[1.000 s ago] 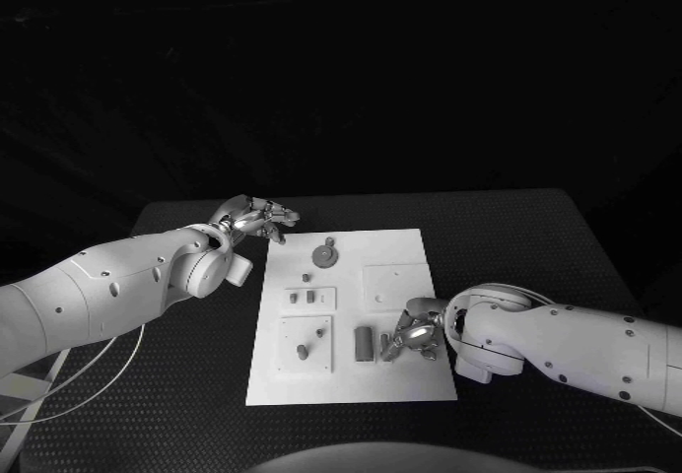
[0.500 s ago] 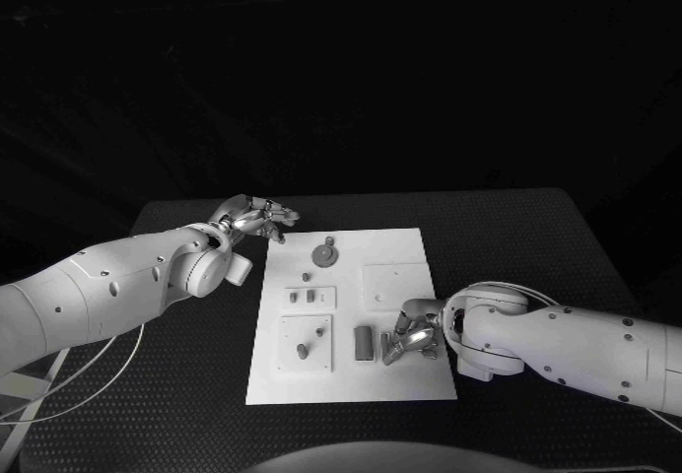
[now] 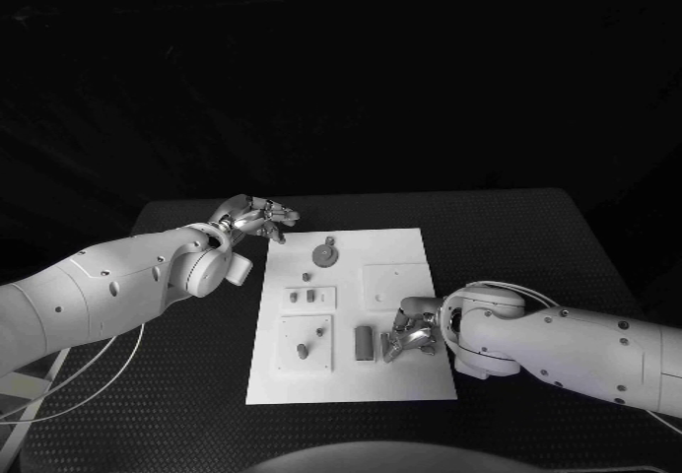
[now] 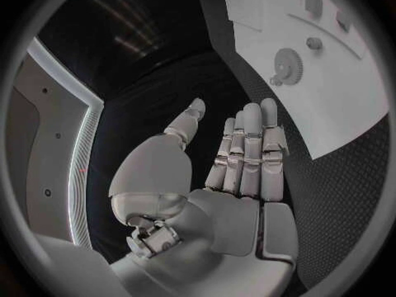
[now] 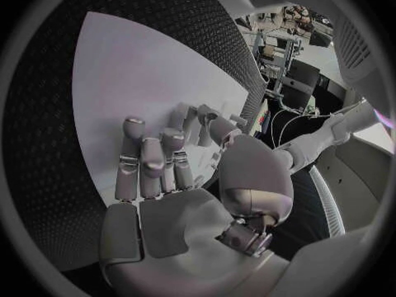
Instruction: Assemble the parts on the task board
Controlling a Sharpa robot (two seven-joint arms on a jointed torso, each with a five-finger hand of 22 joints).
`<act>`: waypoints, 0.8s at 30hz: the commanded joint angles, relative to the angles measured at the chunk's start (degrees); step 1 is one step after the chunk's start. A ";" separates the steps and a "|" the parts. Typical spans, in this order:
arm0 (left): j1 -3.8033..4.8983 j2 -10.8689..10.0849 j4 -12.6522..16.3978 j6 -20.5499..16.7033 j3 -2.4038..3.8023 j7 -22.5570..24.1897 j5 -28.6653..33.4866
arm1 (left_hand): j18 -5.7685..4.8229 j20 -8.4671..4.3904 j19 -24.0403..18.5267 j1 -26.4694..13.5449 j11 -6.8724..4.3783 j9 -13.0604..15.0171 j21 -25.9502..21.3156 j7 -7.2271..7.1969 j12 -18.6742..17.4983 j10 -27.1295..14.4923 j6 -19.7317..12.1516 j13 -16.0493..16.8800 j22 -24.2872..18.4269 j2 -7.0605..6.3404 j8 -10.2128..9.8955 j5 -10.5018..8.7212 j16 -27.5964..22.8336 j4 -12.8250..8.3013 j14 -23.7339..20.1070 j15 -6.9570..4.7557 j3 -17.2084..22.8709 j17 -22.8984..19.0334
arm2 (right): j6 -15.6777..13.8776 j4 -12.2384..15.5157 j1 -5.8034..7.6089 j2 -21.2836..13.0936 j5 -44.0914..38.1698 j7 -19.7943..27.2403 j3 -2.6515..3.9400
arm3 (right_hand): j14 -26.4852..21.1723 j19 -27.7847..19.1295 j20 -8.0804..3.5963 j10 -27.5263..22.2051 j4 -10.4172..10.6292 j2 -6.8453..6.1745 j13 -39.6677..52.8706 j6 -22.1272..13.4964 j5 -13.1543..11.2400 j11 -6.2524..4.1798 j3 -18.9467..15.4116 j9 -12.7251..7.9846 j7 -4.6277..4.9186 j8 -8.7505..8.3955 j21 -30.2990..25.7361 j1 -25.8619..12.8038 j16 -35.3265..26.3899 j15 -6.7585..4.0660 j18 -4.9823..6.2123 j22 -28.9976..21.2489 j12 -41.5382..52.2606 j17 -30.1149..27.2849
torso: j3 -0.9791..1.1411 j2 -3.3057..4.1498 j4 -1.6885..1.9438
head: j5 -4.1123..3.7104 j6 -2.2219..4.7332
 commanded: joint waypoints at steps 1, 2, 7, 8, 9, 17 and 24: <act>0.07 0.02 0.15 0.73 0.04 0.33 0.15 | 1.16 -0.08 0.23 -0.33 0.08 -0.08 -0.29 -0.12 0.08 -0.36 -0.42 0.06 0.05 0.21 0.29 -0.26 -0.30 0.09 -0.38 0.01 -0.31 0.07 | -1.14 -0.50 -0.33 0.04 -2.59 -1.71 -0.21 | 0.48 0.50 0.00 0.31 -0.56 0.74 -0.04 0.48 0.12 -0.35 -0.08 -0.20 0.12 0.28 0.16 -0.31 0.06 0.05 0.42 0.41 0.35 0.07 | 0.02 0.00 0.02 | 0.03 -0.08; 0.07 0.01 0.15 0.72 0.04 0.34 0.15 | 1.16 -0.08 0.23 -0.33 0.08 -0.08 -0.29 -0.12 0.08 -0.36 -0.42 0.06 0.05 0.22 0.29 -0.26 -0.30 0.09 -0.38 0.01 -0.31 0.08 | -1.24 -0.55 -0.33 0.04 -2.47 -1.80 -0.21 | 0.65 0.57 -0.01 0.39 -0.61 1.00 -0.06 0.55 0.12 -0.38 -0.21 -0.21 0.09 0.32 0.15 -0.54 0.06 0.02 0.42 0.39 0.35 0.21 | 0.02 0.00 0.02 | 0.03 -0.08; 0.07 -0.01 0.15 0.64 0.04 0.13 -0.04 | 1.16 -0.08 0.24 -0.34 0.08 -0.08 -0.29 -0.12 0.08 -0.35 -0.42 0.06 0.05 0.23 0.29 -0.26 -0.30 0.09 -0.38 0.00 -0.31 0.08 | -1.31 -0.55 -0.33 0.06 -2.39 -2.08 -0.21 | 1.09 0.81 -0.10 0.64 -0.94 1.61 -0.09 0.82 0.12 -0.50 -0.48 -0.23 -0.04 0.51 0.14 -1.00 0.05 -0.09 0.42 0.34 0.39 0.49 | 0.01 0.01 -0.03 | 0.01 -0.08; 0.07 -0.01 0.15 0.68 0.04 0.13 -0.07 | 1.16 -0.08 0.24 -0.34 0.08 -0.08 -0.29 -0.12 0.08 -0.35 -0.42 0.06 0.05 0.23 0.29 -0.26 -0.30 0.09 -0.38 0.00 -0.31 0.08 | -1.24 -0.56 -0.33 0.06 -2.39 -2.09 -0.21 | 1.10 0.83 -0.11 0.66 -0.98 1.65 -0.09 0.84 0.12 -0.52 -0.48 -0.24 -0.05 0.52 0.14 -1.01 0.05 -0.10 0.42 0.33 0.39 0.48 | 0.01 0.01 -0.03 | 0.01 -0.08; 0.07 -0.01 0.18 0.75 0.04 0.13 -0.07 | 1.16 -0.08 0.24 -0.34 0.07 -0.08 -0.29 -0.12 0.08 -0.35 -0.42 0.06 0.05 0.23 0.29 -0.26 -0.30 0.09 -0.38 0.00 -0.31 0.08 | -1.11 -0.55 -0.33 0.06 -2.41 -2.15 -0.21 | 1.13 0.87 -0.14 0.70 -1.08 1.80 -0.10 0.87 0.12 -0.54 -0.47 -0.24 -0.08 0.54 0.13 -1.00 0.03 -0.13 0.42 0.32 0.40 0.44 | 0.01 0.01 -0.03 | 0.01 -0.08; 0.08 -0.05 0.16 0.82 0.04 0.10 -0.08 | 1.16 -0.08 0.25 -0.38 0.07 -0.08 -0.29 -0.12 0.10 -0.32 -0.42 0.07 0.06 0.25 0.30 -0.26 -0.30 0.10 -0.36 0.00 -0.33 0.09 | -1.55 -0.48 -0.34 0.05 -5.19 -2.17 -0.21 | 1.36 1.00 -0.26 0.86 -1.99 2.18 -0.11 1.02 0.12 -0.65 -0.50 -0.29 -0.17 0.66 0.07 -0.83 -0.03 -0.24 0.42 0.28 0.41 0.46 | 0.02 0.01 -0.03 | -0.04 -0.10; 0.08 -0.02 0.15 0.88 0.04 0.06 -0.08 | 1.16 -0.08 0.26 -0.41 0.06 -0.09 -0.28 -0.12 0.11 -0.31 -0.42 0.08 0.07 0.27 0.31 -0.26 -0.30 0.10 -0.35 -0.01 -0.34 0.10 | -1.84 -0.56 -0.35 0.05 -4.67 -2.13 -0.21 | 1.51 1.12 -0.26 0.94 -2.06 2.54 -0.14 1.07 0.12 -0.67 -0.62 -0.33 -0.20 0.71 0.03 -1.27 -0.08 -0.28 0.42 0.23 0.37 0.50 | 0.04 0.00 -0.02 | -0.01 -0.09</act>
